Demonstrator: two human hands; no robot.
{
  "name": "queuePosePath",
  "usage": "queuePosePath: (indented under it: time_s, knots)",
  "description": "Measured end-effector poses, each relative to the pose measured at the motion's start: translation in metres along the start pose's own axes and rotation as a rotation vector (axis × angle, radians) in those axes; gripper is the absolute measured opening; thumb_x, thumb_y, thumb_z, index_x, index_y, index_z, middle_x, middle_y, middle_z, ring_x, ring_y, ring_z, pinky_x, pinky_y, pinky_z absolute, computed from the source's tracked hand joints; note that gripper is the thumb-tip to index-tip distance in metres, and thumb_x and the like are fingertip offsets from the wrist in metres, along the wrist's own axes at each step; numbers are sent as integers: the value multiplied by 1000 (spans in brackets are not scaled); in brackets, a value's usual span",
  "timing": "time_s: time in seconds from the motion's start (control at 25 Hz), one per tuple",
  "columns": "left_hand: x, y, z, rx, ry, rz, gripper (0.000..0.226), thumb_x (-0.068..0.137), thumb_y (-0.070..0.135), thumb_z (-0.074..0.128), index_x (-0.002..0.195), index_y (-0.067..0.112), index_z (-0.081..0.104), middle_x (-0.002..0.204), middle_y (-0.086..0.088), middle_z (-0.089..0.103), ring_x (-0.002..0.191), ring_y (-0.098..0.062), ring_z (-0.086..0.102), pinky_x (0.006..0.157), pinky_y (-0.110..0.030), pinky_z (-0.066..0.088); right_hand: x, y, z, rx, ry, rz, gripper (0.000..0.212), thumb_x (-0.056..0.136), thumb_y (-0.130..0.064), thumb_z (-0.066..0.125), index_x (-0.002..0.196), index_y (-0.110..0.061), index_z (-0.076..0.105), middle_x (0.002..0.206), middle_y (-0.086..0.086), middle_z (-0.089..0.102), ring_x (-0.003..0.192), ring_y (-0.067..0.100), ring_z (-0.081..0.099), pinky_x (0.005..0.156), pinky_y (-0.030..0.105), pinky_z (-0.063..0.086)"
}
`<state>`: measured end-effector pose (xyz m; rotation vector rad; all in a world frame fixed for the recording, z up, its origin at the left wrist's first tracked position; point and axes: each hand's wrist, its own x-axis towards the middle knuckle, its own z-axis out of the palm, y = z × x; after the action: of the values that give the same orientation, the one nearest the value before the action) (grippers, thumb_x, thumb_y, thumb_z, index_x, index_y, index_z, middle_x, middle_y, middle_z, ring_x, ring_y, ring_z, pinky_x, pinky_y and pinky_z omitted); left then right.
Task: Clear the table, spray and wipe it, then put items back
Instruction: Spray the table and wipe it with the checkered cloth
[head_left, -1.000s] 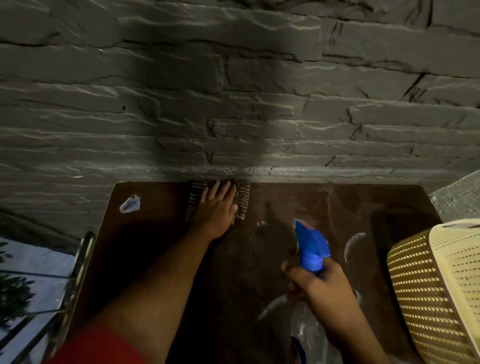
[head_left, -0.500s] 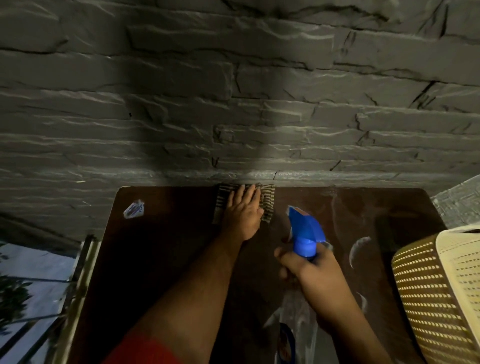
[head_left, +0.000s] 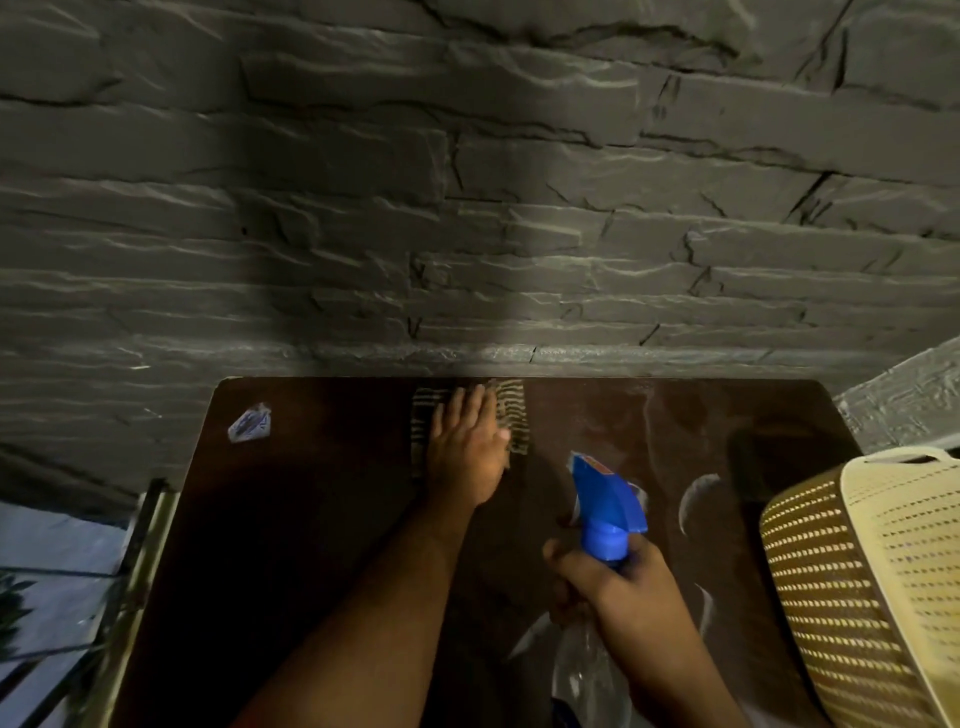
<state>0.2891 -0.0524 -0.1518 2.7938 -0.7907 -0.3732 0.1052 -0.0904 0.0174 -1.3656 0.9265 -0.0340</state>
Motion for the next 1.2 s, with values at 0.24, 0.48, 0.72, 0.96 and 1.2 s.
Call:
queuePosePath:
  time_s: [0.24, 0.48, 0.72, 0.96, 1.2]
  knots:
    - [9, -5, -13, -92, 57, -499, 62, 101, 42, 26, 155, 13, 13, 163, -9, 8, 148, -34, 2, 119, -52, 4, -14, -7, -21, 30, -7, 21, 21, 83, -5, 69, 101, 0, 58, 56, 16, 54, 50, 23, 52, 49, 29, 46]
    - [4, 1, 2, 83, -53, 286, 60, 100, 47, 19, 154, 23, 15, 163, 3, 11, 150, -20, 2, 120, -42, 1, -19, -3, -25, -4, 18, -13, 17, 83, -10, 69, 95, -4, 60, 55, 13, 58, 50, 22, 55, 51, 27, 46]
    - [-25, -16, -9, 37, -24, -2, 59, 101, 44, 26, 155, 22, 14, 163, 1, 8, 150, -24, 0, 120, -47, 2, -27, 1, -26, -48, 18, -16, 17, 83, -9, 69, 94, 1, 60, 56, 14, 56, 51, 21, 52, 51, 28, 45]
    - [-32, -34, -8, 104, -56, 376, 59, 99, 48, 23, 154, 29, 16, 162, 9, 10, 150, -14, 1, 120, -39, 0, -31, 6, -18, -92, -35, -2, 17, 81, -11, 70, 81, 2, 59, 56, 10, 56, 53, 19, 52, 52, 27, 45]
    - [-109, -10, 11, 63, -100, 599, 55, 97, 44, 32, 149, 26, 33, 158, 5, 28, 148, -19, 17, 120, -44, 15, -34, 10, -22, -75, 5, 4, 25, 81, -11, 69, 94, 7, 58, 59, 12, 58, 54, 23, 53, 58, 36, 46]
